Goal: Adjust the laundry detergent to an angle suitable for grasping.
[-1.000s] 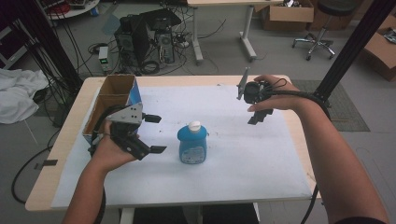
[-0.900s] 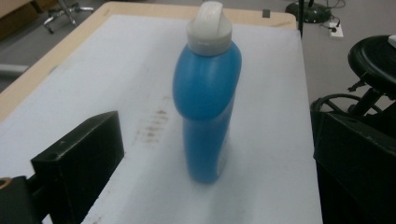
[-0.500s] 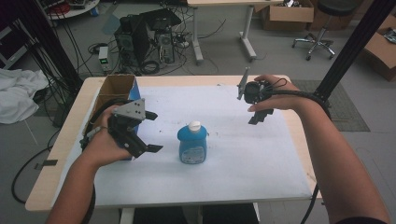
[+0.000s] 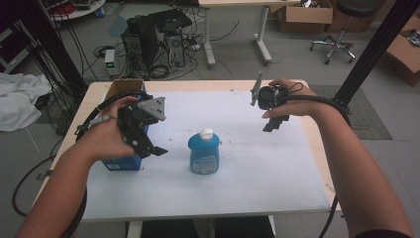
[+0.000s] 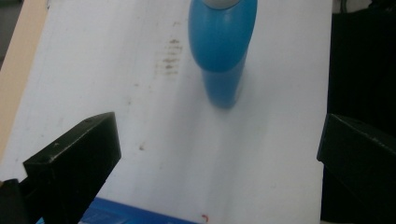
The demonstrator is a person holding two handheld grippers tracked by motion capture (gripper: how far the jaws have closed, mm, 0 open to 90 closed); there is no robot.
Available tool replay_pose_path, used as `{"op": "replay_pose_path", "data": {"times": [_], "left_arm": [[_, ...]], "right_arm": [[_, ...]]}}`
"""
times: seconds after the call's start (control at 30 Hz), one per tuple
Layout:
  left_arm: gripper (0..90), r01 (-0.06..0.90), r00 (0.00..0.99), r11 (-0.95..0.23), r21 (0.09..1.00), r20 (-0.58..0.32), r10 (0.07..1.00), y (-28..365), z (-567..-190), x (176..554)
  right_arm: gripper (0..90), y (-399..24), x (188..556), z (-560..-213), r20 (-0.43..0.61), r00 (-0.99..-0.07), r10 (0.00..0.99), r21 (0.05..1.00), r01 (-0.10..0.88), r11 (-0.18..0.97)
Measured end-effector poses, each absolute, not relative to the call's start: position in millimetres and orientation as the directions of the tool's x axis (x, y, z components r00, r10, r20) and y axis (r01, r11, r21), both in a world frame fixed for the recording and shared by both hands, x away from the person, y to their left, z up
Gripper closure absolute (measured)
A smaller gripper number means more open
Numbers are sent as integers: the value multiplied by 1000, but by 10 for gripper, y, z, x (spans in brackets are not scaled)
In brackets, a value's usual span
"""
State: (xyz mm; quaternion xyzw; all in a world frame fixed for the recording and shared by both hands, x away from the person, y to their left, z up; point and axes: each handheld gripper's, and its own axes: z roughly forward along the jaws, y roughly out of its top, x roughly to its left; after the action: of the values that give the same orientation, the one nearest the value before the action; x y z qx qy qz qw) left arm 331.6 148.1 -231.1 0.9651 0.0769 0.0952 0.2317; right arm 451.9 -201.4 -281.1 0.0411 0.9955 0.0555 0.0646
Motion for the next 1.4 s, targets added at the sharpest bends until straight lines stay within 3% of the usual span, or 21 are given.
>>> {"op": "replay_pose_path", "data": {"times": [0.73,1.4], "left_arm": [[0,71,987,-967,246,123,104,1233,-2109,3364],[1,53,991,-983,173,108,73,1070,-2024,3389]], "right_arm": [[160,-2001,4496,-2823,-120,-990,79,94,67,993],[159,-2022,4434,-2800,-125,-989,77,90,66,994]]}}
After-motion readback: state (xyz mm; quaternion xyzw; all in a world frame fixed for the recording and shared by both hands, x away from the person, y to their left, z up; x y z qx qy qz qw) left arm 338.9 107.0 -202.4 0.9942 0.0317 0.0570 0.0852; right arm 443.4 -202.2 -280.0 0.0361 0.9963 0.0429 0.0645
